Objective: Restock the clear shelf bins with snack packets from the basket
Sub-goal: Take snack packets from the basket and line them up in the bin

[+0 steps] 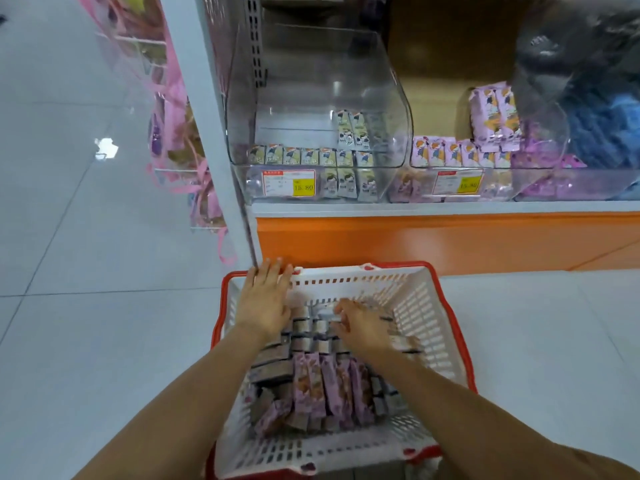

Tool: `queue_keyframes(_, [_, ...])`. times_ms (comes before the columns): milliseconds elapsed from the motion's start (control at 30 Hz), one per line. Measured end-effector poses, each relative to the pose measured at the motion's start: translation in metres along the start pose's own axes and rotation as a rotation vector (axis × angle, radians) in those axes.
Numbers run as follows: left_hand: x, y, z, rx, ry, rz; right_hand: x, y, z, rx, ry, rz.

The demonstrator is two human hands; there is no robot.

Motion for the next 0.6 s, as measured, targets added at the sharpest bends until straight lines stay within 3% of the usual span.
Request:
queue_keyframes(267, [-0.003,-0.01,-0.033,0.046,0.076,0.01,0.005,0.004,-0.09,0.163,-0.418,-0.117])
queue_keyframes(367, [-0.004,-0.009,-0.038,0.067,0.114,0.021,0.011,0.005,-0.104,0.339,-0.428,-0.074])
queue_keyframes(600, [-0.006,-0.008,-0.043,0.062,0.09,0.045,0.023,0.011,-0.115,0.331,-0.38,-0.039])
Point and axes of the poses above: each hand's wrist, its own x-axis away from the middle knuckle, its own z-axis out of the back of the hand, y = z × x, the point moved 1 cm from there along -x, towards the middle knuckle, and after that the axes turned 7 degrees about x, right-handed, at the moved point
